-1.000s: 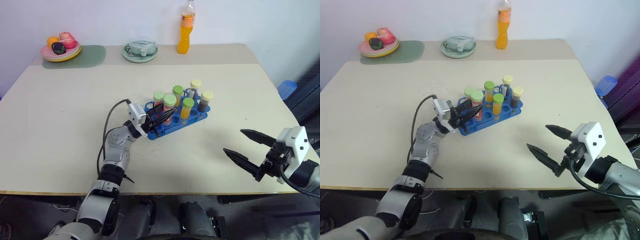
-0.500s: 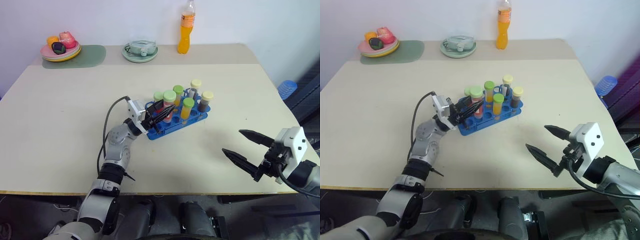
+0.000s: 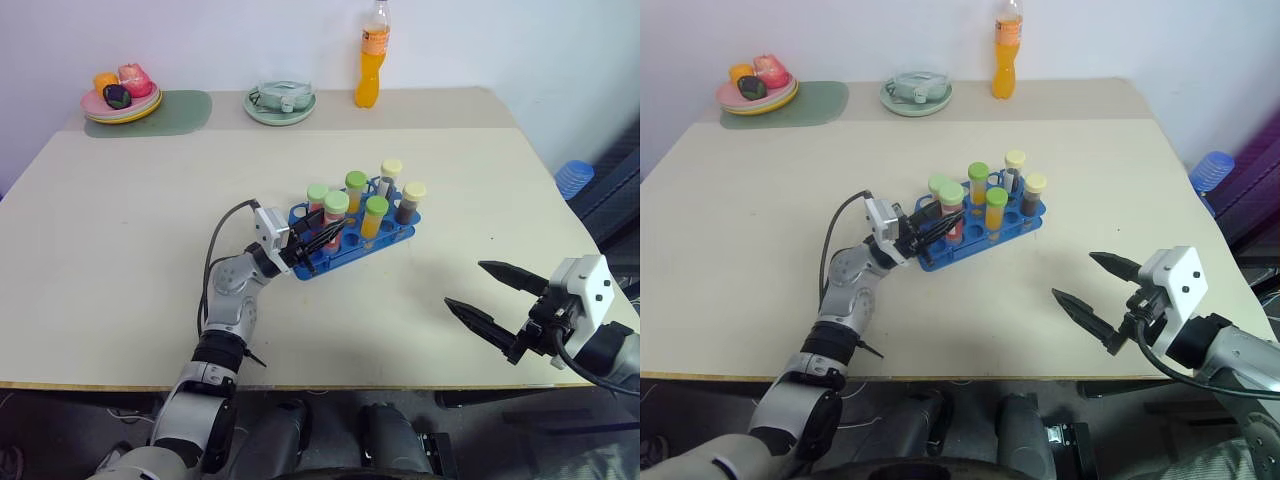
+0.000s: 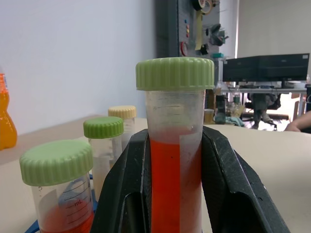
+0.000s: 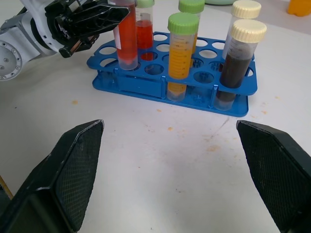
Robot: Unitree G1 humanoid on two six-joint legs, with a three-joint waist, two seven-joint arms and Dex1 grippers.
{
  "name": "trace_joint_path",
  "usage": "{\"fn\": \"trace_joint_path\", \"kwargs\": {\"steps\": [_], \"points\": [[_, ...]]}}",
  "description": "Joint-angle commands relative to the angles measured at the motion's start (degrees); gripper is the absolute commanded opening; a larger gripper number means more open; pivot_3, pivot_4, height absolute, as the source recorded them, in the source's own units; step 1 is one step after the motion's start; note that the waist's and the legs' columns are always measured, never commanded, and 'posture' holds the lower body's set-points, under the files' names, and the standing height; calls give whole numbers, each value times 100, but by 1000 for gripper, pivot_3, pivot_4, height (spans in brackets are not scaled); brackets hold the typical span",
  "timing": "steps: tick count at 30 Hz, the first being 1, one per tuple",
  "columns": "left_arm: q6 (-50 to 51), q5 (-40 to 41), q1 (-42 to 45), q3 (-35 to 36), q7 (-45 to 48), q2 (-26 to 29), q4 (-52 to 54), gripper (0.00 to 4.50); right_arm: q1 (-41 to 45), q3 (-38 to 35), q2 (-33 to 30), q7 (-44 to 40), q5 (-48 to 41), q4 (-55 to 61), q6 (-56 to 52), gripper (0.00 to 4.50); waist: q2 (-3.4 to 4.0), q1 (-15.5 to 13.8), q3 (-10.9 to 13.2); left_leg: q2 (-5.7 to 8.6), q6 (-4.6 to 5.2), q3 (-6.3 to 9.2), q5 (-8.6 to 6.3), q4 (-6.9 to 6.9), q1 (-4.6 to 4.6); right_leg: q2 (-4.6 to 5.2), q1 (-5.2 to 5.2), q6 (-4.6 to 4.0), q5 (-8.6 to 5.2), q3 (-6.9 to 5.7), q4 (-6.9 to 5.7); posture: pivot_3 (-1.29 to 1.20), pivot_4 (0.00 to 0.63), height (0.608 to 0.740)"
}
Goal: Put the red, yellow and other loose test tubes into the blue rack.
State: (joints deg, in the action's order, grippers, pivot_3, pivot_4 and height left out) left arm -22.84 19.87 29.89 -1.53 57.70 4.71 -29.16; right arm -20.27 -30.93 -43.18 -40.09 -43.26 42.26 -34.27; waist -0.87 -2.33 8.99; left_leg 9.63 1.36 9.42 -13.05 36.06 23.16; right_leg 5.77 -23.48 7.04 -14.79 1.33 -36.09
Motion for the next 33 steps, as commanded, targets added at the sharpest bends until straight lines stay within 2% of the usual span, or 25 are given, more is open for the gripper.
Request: {"fn": "trace_joint_path", "kwargs": {"steps": [1,6,17,33], "points": [[108,-51,-90,-110,152,81,29,774,-4,-68,51,33,-38,100,83,4500,0,-3,0,0,0,0,0,0,0,0,0,0,0,0,0,0,150,740],[169,-91,-52,-188,255,44,54,774,-28,-69,64,83,-73,151,63,4500,1,-3,0,0,0,0,0,0,0,0,0,0,0,0,0,0,150,740],[697,-194,-250,-380,-27,107,865,774,-120,-203,-45,67,-233,212,-54,4500,0,-5,0,0,1,0,0,1,0,0,2,0,0,0,1,0,150,740],[23,-545,100,-254,-674,188,-81,774,-8,-111,-89,67,-258,144,-94,4500,1,-6,-1,0,0,0,-1,2,-1,0,3,-1,0,0,1,0,150,740]]}}
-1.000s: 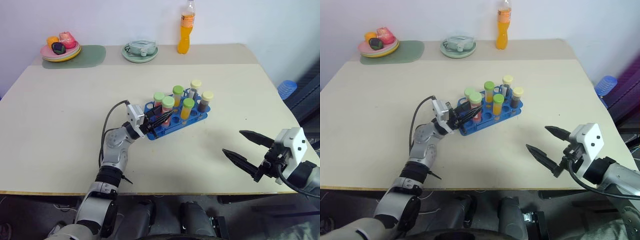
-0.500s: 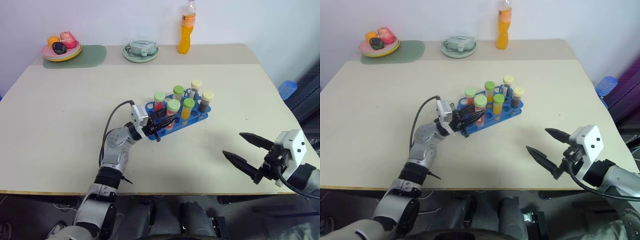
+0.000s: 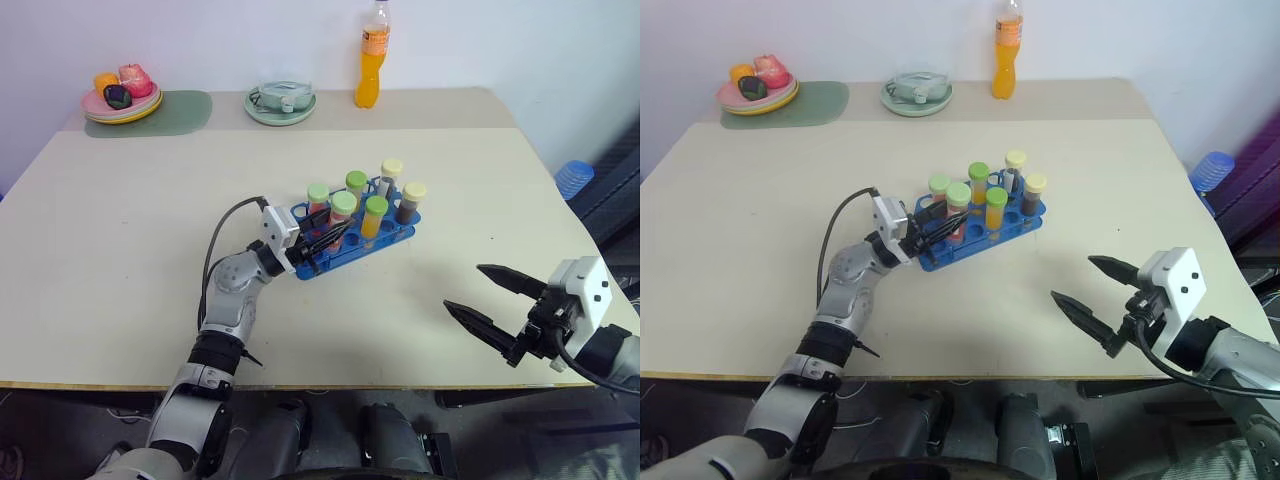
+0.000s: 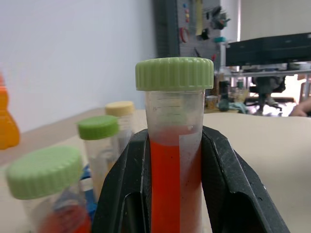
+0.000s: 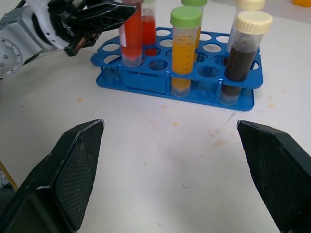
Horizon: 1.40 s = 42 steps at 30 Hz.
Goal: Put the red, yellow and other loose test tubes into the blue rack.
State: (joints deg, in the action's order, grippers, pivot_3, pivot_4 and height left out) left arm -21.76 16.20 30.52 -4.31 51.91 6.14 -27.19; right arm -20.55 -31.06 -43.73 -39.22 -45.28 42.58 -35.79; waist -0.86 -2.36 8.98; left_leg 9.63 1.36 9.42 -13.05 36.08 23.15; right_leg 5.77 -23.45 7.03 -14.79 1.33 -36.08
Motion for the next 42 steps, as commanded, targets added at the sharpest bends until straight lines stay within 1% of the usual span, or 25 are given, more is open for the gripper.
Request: {"fn": "trace_joint_path", "kwargs": {"steps": [1,7,13,24,26,27,29,32,33,36,40,42], "points": [[-128,-181,56,25,-84,48,-350,774,14,-101,-30,-31,-50,109,60,4500,0,-6,0,0,0,0,0,0,0,0,0,0,0,0,0,0,150,740],[-249,-82,-52,4,304,84,-585,774,-54,-144,-1,-63,-40,121,70,4500,2,-2,-2,0,0,0,0,1,-1,0,2,0,0,0,0,0,150,740],[-307,108,-129,-67,793,-32,-634,774,-99,-141,17,-22,-53,160,78,4500,7,3,-5,0,0,0,0,0,-4,0,3,0,0,0,0,0,150,740],[-488,-65,127,34,674,-49,-1015,774,-69,-111,16,29,-61,166,75,4500,3,4,-2,0,5,0,-7,-3,1,0,-4,1,0,0,0,0,150,740],[-311,193,139,120,855,-70,-907,774,-60,-94,21,24,-47,150,92,4500,3,5,-2,0,5,0,-7,-2,1,0,-4,1,0,0,0,0,150,740],[-303,241,150,151,853,-81,-873,1833,-61,-88,27,18,-39,143,102,4500,3,6,-2,0,5,0,-7,-2,1,0,-4,1,0,0,0,0,150,740],[-332,188,178,195,683,-96,-845,2715,-49,-63,35,11,-18,119,121,4500,3,1,-2,0,5,0,-7,-2,1,0,-4,1,0,0,0,0,150,740],[-39,97,156,188,361,-63,-656,4314,-42,-17,61,-8,27,71,165,4500,2,0,-1,0,5,0,-7,1,1,0,-2,1,0,0,0,0,150,740],[30,103,140,180,328,-50,-589,4441,-39,-6,68,-11,38,58,175,4500,2,1,-1,0,5,0,-7,2,1,0,-2,1,0,0,-1,0,150,740],[451,287,-41,126,549,79,-120,4441,-8,79,102,-30,118,-34,248,4500,2,11,-1,0,5,0,-7,1,1,-1,-3,1,0,0,-1,0,150,740],[942,237,-280,139,360,313,582,4441,92,257,185,-5,294,-170,387,4500,4,5,-1,0,4,0,-7,0,1,-1,-5,1,0,0,-3,0,150,740],[1185,382,-455,210,416,497,957,4441,160,356,240,16,505,-293,529,4500,2,4,0,0,4,0,-6,2,1,-1,-4,0,1,1,-4,0,150,740]]}}
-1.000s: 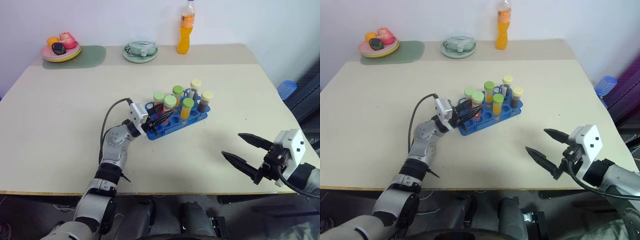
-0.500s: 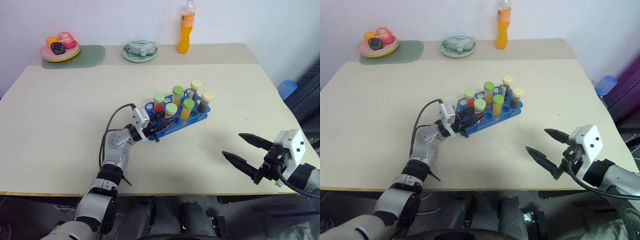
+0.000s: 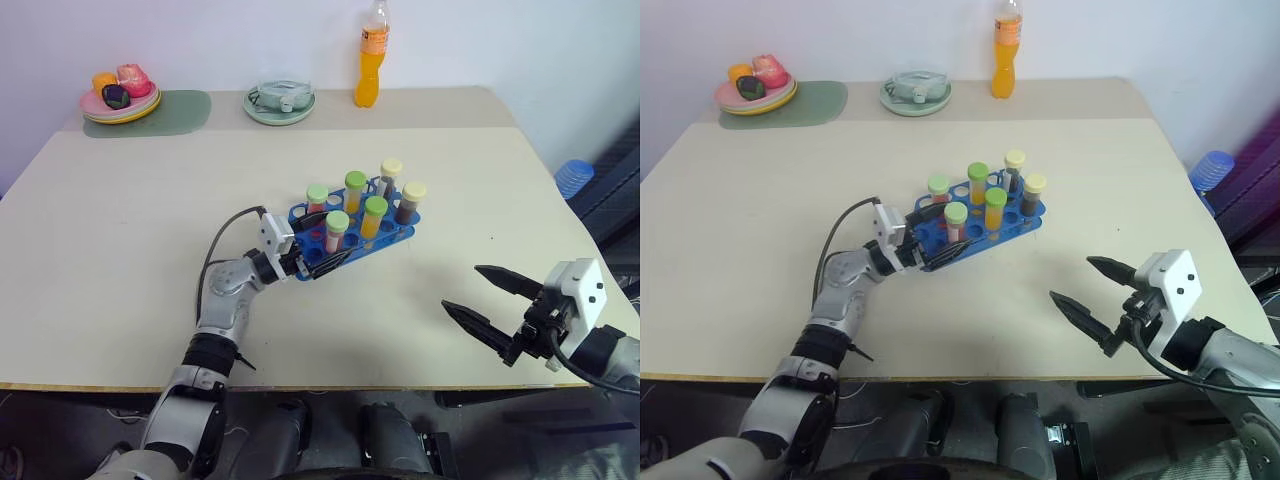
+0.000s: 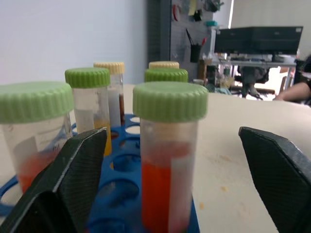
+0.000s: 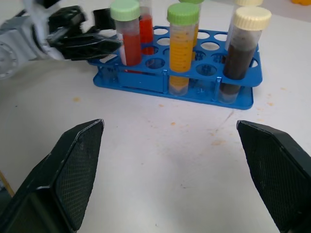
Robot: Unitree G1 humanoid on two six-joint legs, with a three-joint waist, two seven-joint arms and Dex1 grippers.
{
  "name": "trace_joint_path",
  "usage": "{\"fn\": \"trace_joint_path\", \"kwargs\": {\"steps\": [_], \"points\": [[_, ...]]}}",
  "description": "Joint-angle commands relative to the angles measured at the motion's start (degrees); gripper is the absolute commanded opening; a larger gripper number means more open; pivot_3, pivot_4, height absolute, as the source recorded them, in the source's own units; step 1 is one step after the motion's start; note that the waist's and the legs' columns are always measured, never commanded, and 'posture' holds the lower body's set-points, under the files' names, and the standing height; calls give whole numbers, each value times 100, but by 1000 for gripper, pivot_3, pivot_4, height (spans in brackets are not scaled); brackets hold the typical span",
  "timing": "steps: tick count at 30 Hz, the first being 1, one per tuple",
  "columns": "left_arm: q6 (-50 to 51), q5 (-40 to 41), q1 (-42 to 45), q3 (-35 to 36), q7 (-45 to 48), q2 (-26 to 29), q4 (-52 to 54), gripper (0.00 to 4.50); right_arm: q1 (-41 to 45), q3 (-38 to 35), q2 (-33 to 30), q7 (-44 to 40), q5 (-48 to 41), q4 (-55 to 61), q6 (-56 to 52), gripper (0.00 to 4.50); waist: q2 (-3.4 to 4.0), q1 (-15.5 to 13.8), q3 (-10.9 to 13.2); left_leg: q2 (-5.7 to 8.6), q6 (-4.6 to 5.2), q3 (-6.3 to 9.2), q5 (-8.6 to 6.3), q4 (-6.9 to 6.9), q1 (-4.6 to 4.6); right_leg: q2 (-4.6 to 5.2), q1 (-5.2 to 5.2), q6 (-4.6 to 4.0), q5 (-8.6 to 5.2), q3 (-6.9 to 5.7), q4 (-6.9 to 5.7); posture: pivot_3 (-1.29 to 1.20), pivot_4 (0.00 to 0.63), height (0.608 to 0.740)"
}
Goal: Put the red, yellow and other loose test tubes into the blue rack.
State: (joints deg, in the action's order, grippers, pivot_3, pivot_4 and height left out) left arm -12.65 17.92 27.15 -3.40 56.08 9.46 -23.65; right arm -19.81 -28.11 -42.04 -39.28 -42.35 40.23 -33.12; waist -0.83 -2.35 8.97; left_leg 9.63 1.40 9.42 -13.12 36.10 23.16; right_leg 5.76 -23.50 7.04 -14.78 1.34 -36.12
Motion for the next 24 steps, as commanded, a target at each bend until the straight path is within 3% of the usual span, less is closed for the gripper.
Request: {"fn": "trace_joint_path", "kwargs": {"steps": [1,8,14,24], "points": [[399,241,-211,150,5,291,768,4441,124,106,97,18,311,-134,340,4500,1,3,0,0,0,0,0,0,0,0,0,0,0,0,0,0,150,740],[1702,1022,-742,607,294,1300,1820,4441,538,273,292,59,956,-767,1011,4500,13,5,9,0,-2,0,0,-4,-1,-4,-4,-2,0,3,-2,0,150,740],[2011,1008,-1026,1009,232,2030,1997,4441,819,605,510,-10,1205,-1217,1387,4500,19,4,12,0,-3,0,-1,-6,-1,-4,-4,-4,-1,4,-1,0,150,740],[1828,879,-1556,1143,177,2212,2073,4441,1303,970,641,-307,1452,-2151,1909,4500,33,7,20,0,-15,-1,-7,-9,-1,-4,-7,-8,0,8,-1,0,150,740]]}}
